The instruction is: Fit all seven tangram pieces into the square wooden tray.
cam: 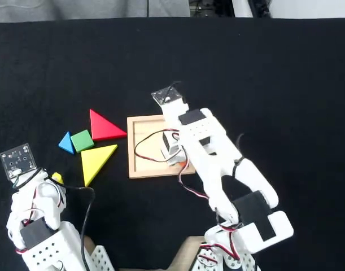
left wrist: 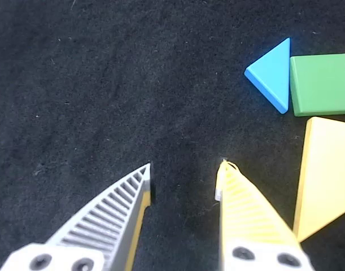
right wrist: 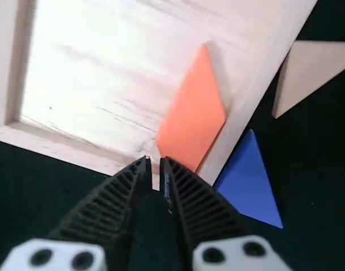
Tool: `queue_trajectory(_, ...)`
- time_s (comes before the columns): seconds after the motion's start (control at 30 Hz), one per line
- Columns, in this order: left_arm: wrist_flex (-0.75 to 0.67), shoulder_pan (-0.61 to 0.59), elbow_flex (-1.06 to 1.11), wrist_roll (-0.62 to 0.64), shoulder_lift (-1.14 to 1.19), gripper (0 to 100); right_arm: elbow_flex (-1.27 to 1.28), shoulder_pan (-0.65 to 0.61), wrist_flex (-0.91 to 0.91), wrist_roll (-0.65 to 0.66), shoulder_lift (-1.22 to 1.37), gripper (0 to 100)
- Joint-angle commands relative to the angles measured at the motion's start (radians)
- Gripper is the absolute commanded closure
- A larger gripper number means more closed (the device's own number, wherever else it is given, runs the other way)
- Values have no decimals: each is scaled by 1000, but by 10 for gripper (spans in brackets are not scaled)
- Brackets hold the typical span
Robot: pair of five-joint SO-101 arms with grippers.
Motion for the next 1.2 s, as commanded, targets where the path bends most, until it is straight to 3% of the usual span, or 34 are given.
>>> queue_trajectory(0.0, 2, 8, 7, 0, -3, 805, 12, -21, 5, 9, -45, 963)
queue_trajectory(0.5, 3, 8, 7, 0, -3, 806, 16, -11, 2, 37, -35, 960)
queue_trajectory(0.83, 3, 8, 7, 0, -3, 806, -133, 110, 57, 35, 124, 959)
queue_trajectory(1.17, 3, 8, 7, 0, -3, 806, -166, 40, 124, 44, 120, 962)
